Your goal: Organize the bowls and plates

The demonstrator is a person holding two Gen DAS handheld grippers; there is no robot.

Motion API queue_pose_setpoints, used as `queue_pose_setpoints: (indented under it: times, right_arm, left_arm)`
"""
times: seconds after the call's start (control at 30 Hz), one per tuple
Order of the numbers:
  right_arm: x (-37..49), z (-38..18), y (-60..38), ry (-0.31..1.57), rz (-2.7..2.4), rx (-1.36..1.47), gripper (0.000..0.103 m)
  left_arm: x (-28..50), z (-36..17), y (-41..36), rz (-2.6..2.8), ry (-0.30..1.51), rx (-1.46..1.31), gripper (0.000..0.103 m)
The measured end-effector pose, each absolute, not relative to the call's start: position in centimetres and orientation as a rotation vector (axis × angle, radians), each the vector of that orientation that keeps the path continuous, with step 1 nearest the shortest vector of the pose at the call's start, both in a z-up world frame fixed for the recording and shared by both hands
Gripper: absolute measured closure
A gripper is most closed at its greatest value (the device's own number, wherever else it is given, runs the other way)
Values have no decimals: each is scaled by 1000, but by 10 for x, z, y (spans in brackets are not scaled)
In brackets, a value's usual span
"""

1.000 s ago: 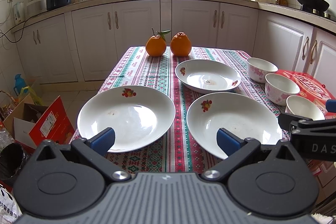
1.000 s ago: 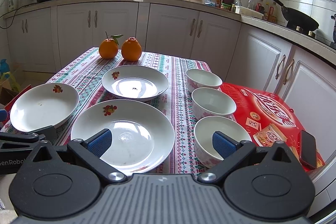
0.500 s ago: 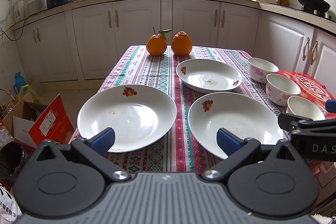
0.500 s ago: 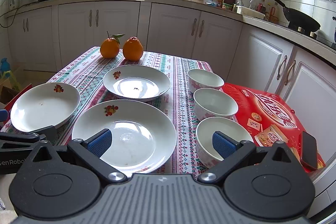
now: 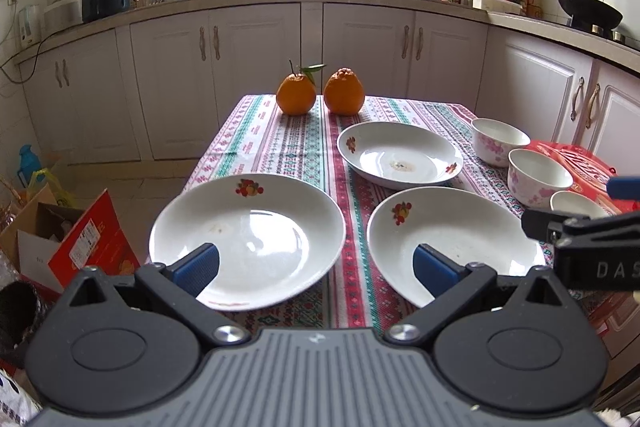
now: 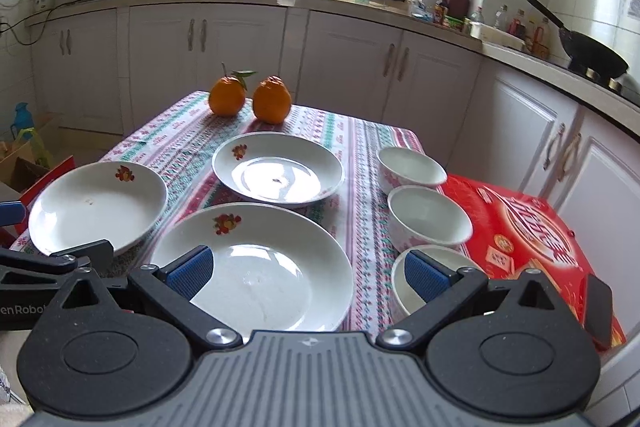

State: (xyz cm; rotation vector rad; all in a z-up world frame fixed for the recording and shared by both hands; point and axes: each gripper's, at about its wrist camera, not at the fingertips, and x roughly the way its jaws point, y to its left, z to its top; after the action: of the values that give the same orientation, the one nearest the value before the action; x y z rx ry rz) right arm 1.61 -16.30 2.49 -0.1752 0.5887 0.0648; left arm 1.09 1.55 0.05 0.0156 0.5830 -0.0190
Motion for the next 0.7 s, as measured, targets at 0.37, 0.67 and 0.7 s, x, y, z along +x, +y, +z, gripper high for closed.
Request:
queue_pose_setpoints:
  times: [0.37,0.67,0.7]
  right_arm:
    - [58,42,-163,556,300,-170,0]
    - [96,35,-156,623,380,-108,0]
    - [99,33,-154,633,383,-107,0]
  left_arm:
    - [20,-16,67,3,611,47,1]
    - [36,-55,92,-89,728,1,1]
    - [39,-58,92,-92,734,4,1]
